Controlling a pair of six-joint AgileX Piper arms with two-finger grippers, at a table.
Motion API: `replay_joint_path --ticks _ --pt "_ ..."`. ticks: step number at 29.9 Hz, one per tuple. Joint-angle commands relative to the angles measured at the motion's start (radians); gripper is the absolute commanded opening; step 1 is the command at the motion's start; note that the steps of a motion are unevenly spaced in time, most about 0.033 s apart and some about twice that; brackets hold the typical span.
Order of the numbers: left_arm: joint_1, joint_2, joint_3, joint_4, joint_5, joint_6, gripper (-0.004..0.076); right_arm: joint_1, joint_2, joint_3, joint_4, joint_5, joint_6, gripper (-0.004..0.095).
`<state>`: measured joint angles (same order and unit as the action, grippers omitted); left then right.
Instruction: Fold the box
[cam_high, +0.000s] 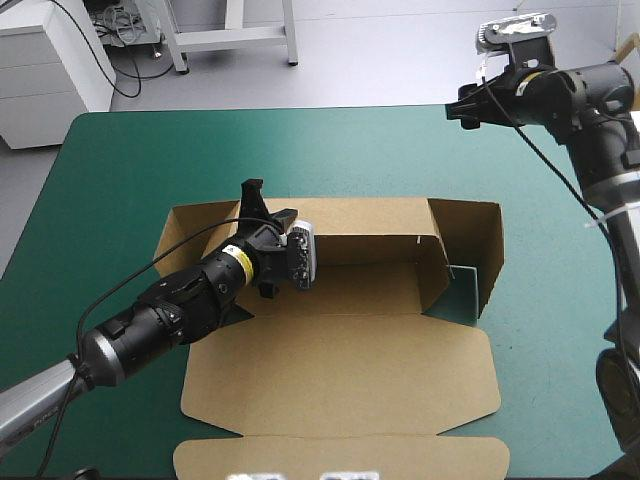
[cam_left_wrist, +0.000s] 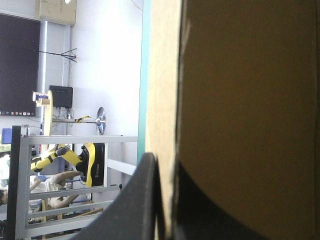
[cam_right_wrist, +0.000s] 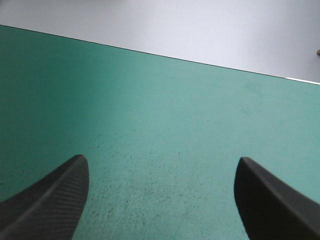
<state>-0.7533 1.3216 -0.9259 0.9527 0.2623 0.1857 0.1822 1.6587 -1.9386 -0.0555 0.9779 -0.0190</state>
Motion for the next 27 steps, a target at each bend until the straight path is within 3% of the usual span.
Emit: replay_joint_path --ticks 1,13,22,27 --pt "0.005 -0.01 -0.001 -0.039 0.173 -0.029 -0.001 -0.004 0.019 -0.036 -0.007 -0.076 0.019 0.0738" --pt "0.005 -0.01 -0.001 -0.05 0.189 -0.063 -0.001 -0.004 0.17 -0.036 0.018 -0.007 0.019 0.0738" --pt "0.005 -0.01 -0.001 -0.05 0.189 -0.063 -0.001 -0.004 0.162 0.051 0.018 0.034 0.019 0.0738" --pt "0.005 -0.01 -0.001 -0.05 0.191 -0.063 -0.001 -0.004 0.162 0.098 0.018 0.14 0.019 0.0738"
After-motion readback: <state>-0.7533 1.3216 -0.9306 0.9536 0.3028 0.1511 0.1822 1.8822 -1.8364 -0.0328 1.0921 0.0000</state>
